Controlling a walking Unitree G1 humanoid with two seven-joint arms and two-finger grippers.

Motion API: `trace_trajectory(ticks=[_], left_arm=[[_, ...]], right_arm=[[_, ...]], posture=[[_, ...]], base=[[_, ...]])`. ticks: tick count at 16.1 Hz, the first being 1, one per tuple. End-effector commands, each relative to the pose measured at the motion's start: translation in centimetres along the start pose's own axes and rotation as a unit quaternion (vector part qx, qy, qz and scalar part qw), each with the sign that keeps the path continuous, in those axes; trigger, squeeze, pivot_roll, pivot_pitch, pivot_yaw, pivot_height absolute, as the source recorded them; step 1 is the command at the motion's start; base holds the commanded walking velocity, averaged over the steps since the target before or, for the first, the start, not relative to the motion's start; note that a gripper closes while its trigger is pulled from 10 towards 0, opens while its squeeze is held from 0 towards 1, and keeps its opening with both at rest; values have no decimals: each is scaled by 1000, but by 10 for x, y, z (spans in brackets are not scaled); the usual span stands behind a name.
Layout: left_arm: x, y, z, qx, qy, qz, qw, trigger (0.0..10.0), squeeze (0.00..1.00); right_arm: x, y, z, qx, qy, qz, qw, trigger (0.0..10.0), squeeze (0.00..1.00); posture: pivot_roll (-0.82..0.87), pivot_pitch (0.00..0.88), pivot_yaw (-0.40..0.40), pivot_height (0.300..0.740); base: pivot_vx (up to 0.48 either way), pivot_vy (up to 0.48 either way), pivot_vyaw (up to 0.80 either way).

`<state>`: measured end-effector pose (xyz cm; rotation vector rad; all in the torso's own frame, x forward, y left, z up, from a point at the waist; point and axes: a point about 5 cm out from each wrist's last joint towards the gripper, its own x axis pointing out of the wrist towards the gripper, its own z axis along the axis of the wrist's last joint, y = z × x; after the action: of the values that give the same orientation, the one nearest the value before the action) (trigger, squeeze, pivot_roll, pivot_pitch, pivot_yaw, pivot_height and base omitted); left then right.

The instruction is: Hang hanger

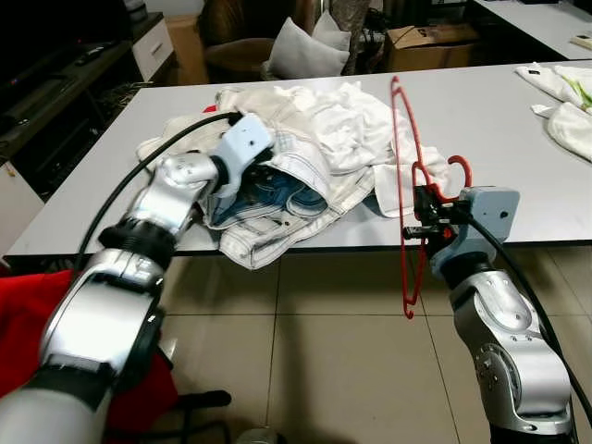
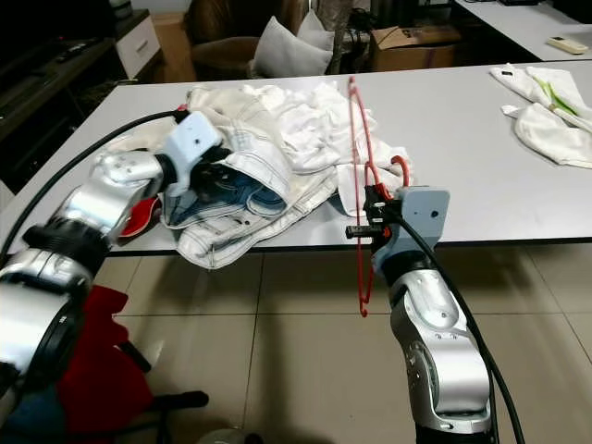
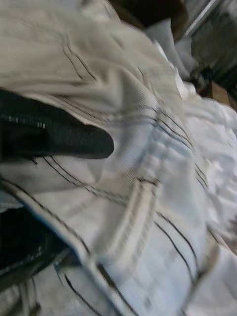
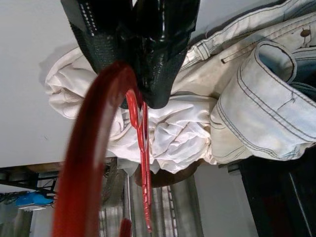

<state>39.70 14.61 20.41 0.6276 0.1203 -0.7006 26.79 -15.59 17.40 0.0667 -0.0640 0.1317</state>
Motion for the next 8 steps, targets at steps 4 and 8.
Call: trace_trajectory(ticks=[4, 8], left_arm=[[-24, 12, -12, 48, 36, 43, 997, 10000, 0], [-39, 14, -21, 83, 74, 60, 992, 10000, 0]], right_arm=[[3, 3, 3, -1, -2, 17, 1000, 10000, 0], [4, 2, 4, -4, -1, 20, 1000, 10000, 0]], posture=[[20, 0, 107, 740], [24, 0, 94, 740]], base=[[0, 0, 0], [0, 0, 0]])
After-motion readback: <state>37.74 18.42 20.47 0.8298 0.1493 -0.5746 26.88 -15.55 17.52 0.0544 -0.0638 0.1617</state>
